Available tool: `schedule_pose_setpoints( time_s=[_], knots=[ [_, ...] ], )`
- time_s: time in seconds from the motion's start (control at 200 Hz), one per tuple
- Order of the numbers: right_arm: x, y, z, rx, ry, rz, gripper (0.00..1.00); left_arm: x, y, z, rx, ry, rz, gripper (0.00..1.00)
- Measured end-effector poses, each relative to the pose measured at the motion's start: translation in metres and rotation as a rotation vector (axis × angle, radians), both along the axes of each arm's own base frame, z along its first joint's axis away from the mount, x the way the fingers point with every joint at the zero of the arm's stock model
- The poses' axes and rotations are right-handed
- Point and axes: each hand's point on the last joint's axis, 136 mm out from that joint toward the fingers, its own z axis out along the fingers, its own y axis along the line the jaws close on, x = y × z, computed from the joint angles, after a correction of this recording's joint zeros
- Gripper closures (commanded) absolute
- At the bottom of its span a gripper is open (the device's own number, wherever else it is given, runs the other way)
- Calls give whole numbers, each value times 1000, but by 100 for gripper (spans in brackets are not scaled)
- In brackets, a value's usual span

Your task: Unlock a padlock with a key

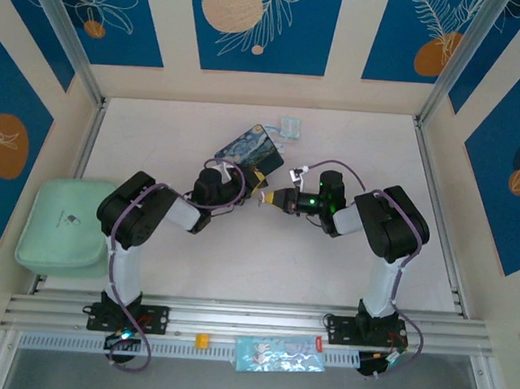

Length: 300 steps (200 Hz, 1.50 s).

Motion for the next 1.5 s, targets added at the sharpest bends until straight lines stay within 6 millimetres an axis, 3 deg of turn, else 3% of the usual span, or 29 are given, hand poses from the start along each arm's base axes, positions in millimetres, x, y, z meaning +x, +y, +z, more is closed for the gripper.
schedule_pose_setpoints(
  time_s=[0.77, 1.501],
  knots=[
    [10, -1, 2, 24, -1, -8, 100, -3, 3, 5, -31, -14, 2, 100],
    [2, 4, 2, 21, -48, 15, 100, -4, 4, 4, -36, -22, 2, 100]
  ],
)
